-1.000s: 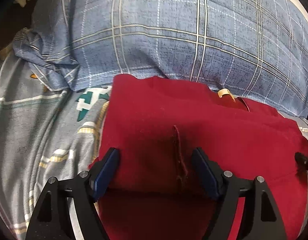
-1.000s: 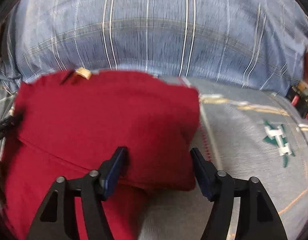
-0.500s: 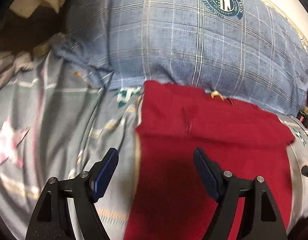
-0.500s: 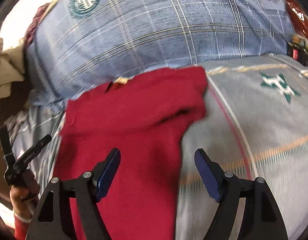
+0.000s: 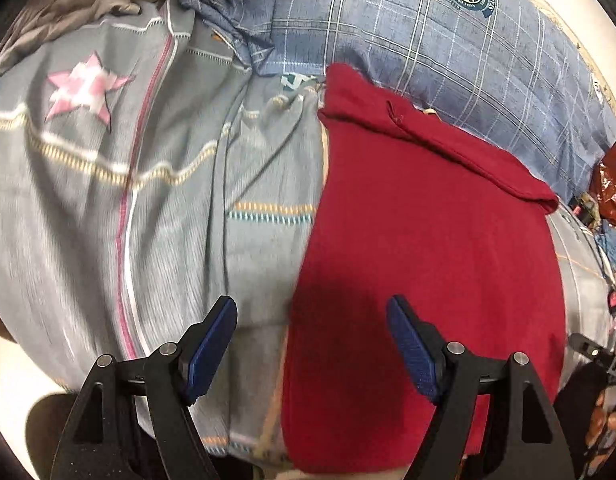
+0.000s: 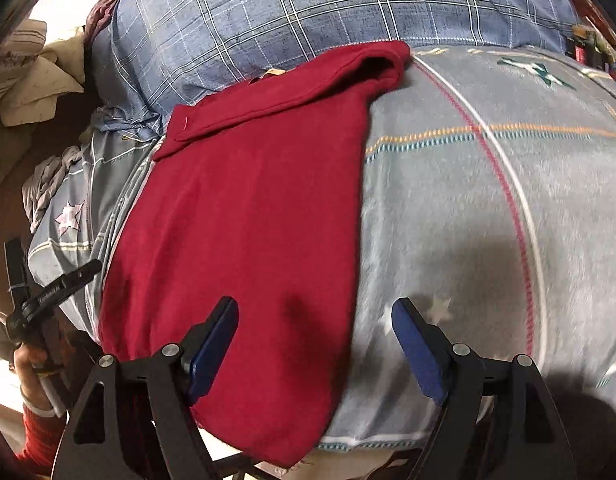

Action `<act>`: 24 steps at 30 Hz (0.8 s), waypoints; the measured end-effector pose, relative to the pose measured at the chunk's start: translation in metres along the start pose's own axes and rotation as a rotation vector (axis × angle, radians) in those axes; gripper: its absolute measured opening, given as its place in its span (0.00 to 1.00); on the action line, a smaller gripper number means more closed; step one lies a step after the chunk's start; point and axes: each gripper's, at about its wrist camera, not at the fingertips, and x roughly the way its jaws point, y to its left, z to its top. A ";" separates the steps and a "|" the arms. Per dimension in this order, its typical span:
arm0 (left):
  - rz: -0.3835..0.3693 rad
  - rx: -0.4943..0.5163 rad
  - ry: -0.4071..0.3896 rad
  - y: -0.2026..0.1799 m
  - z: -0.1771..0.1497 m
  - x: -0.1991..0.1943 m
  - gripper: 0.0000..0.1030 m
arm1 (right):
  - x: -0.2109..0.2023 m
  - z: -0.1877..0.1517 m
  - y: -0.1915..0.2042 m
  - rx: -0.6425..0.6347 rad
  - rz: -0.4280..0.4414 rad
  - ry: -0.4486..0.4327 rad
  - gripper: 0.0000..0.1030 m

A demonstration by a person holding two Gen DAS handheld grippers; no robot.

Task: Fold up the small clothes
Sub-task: 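Fold the sweater's side over lengthwise with the right tool and withdraw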

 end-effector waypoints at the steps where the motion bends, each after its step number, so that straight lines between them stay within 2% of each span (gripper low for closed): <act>1: -0.002 0.003 0.005 0.001 -0.002 0.000 0.75 | 0.002 -0.003 0.001 0.002 0.008 0.002 0.78; 7: -0.010 -0.005 0.042 0.004 -0.023 0.004 0.75 | 0.008 -0.021 0.007 -0.045 -0.034 0.049 0.77; 9: -0.022 -0.022 0.069 0.007 -0.028 0.006 0.75 | 0.008 -0.029 0.012 -0.072 -0.009 0.080 0.74; 13: -0.012 -0.001 0.066 0.007 -0.035 0.006 0.75 | 0.007 -0.040 0.014 -0.104 0.011 0.097 0.73; 18: -0.007 0.017 0.072 0.003 -0.042 0.003 0.75 | 0.005 -0.046 0.006 -0.069 0.123 0.109 0.65; 24: -0.018 0.009 0.101 0.004 -0.040 0.007 0.77 | 0.008 -0.050 0.010 -0.058 0.228 0.113 0.65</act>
